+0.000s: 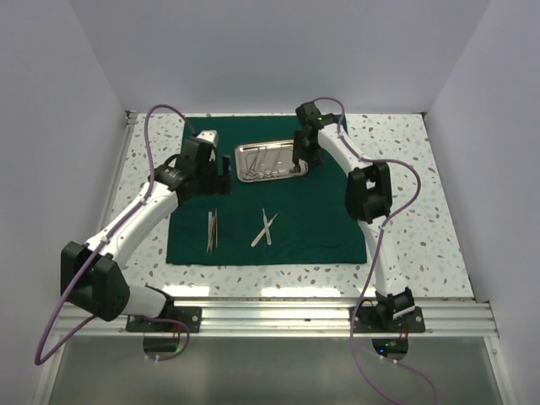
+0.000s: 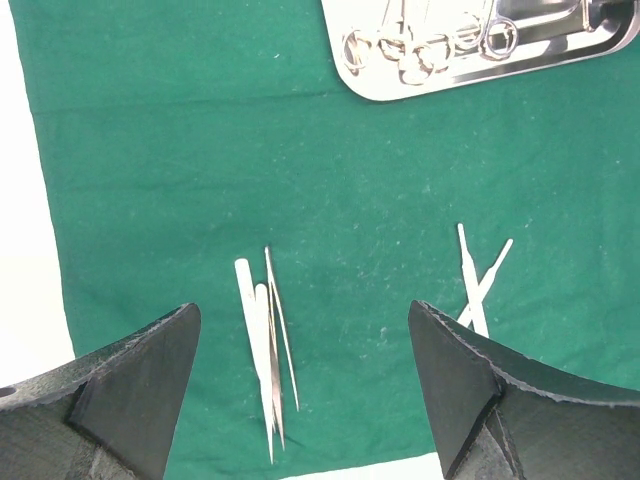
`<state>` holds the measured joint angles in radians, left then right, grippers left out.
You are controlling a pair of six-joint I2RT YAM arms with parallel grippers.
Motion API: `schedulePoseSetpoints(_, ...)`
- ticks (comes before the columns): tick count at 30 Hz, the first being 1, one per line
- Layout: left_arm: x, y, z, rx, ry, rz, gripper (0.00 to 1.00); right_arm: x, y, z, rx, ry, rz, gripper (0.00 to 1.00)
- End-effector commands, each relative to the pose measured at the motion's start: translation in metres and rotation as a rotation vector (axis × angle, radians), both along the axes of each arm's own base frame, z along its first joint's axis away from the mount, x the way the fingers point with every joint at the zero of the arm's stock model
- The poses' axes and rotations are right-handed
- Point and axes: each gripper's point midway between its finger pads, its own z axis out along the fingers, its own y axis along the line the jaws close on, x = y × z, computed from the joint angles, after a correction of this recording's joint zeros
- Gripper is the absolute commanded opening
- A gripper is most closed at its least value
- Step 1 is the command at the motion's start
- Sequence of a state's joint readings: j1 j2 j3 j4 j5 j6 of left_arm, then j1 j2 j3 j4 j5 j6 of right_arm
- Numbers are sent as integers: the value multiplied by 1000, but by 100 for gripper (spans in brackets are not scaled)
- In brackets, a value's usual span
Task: Open and lay out the surgical kit
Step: Pick up the medical item from the container.
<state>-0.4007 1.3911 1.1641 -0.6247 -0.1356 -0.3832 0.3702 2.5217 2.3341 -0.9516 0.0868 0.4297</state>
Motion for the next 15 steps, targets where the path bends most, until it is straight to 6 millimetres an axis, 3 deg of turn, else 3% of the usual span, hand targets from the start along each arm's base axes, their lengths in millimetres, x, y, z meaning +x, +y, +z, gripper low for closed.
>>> schedulePoseSetpoints(1,-7,7,9,-8,-26,33,89,7,-12,50,-48,-103,-22,54)
schedulePoseSetpoints(7,-8,7,10,-3,-24,19,89,9,-16,82,-73,-170,-35,54)
schedulePoseSetpoints(15,-10,6,7,-3,-13,21,89,3,28,82,23,-172,73,54)
